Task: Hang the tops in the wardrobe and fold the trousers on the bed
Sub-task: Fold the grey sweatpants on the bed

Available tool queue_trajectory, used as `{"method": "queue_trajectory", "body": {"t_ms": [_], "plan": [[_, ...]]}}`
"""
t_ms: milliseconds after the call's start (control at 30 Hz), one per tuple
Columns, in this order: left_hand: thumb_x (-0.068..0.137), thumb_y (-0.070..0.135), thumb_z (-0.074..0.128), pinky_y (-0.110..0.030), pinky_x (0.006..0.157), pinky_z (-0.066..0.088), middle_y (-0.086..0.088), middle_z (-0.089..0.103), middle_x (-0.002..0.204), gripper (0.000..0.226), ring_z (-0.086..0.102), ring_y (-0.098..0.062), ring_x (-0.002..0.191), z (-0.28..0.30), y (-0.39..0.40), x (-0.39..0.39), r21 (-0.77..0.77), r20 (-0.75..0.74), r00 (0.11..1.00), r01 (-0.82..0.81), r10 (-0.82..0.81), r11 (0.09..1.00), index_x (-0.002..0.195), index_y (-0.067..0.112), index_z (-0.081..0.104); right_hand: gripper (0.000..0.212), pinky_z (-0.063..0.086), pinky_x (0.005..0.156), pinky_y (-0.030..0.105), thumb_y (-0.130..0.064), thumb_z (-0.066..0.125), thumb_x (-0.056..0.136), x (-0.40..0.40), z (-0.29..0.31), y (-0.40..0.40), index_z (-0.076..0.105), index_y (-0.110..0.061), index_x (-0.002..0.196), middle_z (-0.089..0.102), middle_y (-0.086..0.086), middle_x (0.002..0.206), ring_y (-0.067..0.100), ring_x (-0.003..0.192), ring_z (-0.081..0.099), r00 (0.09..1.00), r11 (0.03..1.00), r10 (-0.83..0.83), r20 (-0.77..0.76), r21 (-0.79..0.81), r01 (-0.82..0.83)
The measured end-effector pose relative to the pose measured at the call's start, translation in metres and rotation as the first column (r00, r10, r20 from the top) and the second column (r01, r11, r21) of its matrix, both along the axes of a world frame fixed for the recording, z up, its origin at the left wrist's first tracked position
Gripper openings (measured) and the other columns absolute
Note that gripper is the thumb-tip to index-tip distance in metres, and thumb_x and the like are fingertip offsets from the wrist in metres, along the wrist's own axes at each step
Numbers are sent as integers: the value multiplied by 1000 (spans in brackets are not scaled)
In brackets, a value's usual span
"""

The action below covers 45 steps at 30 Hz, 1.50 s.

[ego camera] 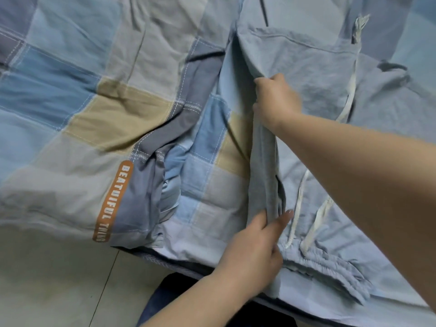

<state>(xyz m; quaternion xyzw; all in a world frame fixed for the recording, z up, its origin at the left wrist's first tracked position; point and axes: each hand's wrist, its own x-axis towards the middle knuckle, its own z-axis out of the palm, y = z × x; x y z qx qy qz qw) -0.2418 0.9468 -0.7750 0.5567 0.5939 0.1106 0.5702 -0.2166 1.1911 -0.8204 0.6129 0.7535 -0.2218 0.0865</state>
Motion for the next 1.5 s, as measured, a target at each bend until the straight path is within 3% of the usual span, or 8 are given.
{"method": "queue_trajectory", "body": {"t_ms": [333, 600, 767, 900, 1133, 1267, 1400, 1500], "plan": [[92, 17, 43, -41, 90, 46, 6, 10, 158, 72, 49, -31, 117, 6, 14, 97, 28, -69, 986, 153, -151, 988, 152, 35, 9, 51, 40, 80, 43, 0, 40, 90, 130, 17, 36, 31, -8, 140, 30, 14, 145, 41, 113, 49, 996, 994, 23, 85, 107, -32], [90, 18, 43, -39, 85, 45, 9, 3, 156, 75, 50, -37, 111, 9, 25, 209, 100, -93, 950, 305, -296, 947, 152, 34, 3, 72, 40, 87, 42, 0, 44, 91, 301, 31, 37, 9, -18, 151, 21, 8, 154, 36, 123, 45, 952, 947, -298, 72, 147, 285], [90, 15, 43, -43, 93, 45, 4, -5, 161, 77, 47, -39, 120, 2, 21, 268, 84, -118, 892, 446, -435, 891, 153, 31, 0, 79, 30, 108, 38, -10, 51, 94, 395, 25, 19, -2, -17, 153, 16, 8, 158, 30, 139, 30, 818, 819, -574, 25, 3, 574], [91, 12, 43, -37, 84, 44, 6, -9, 160, 76, 51, -37, 111, -16, 11, 294, 59, -157, 869, 483, -470, 873, 153, 27, 3, 72, 37, 99, 34, -18, 56, 92, 434, 10, -2, 14, -18, 151, 38, 16, 145, 34, 127, 44, 761, 753, -644, -76, -236, 614], [93, 17, 53, -34, 97, 45, 4, 1, 161, 68, 57, -22, 113, -47, 4, 318, 60, -57, 926, 376, -373, 925, 151, 30, 21, 63, 47, 97, 46, -9, 67, 82, 441, -24, -92, 37, -18, 136, 59, 7, 125, 27, 111, 58, 445, 583, -810, -383, -437, 685], [90, 3, 58, -26, 99, 46, 0, 36, 146, 44, 57, -7, 110, -55, -3, 294, 6, 68, 997, 22, -22, 1000, 129, 23, 54, 58, 46, 86, 27, -7, 73, 76, 428, -36, -176, 47, -14, 128, 59, -3, 109, 15, 99, 59, 318, 475, -874, -368, -502, 723], [87, 0, 59, -29, 97, 46, 3, 48, 124, 33, 49, -7, 117, -61, -10, 239, 139, -162, 948, -252, 273, 958, 108, 25, 61, 19, 41, 59, 17, -24, 70, 84, 421, -36, -245, 54, -25, 94, 59, -13, 86, -1, 73, 54, 272, 358, -934, -233, -582, 730], [85, 5, 66, -11, 101, 30, -4, 49, 127, 31, 38, -1, 116, -62, -14, 200, 192, -348, 872, -293, 344, 937, 113, 18, 63, 8, 50, 69, 24, -30, 65, 88, 409, -36, -273, 63, -24, 93, 69, -4, 94, 8, 82, 63, 196, 258, -966, -170, -703, 663]]}}
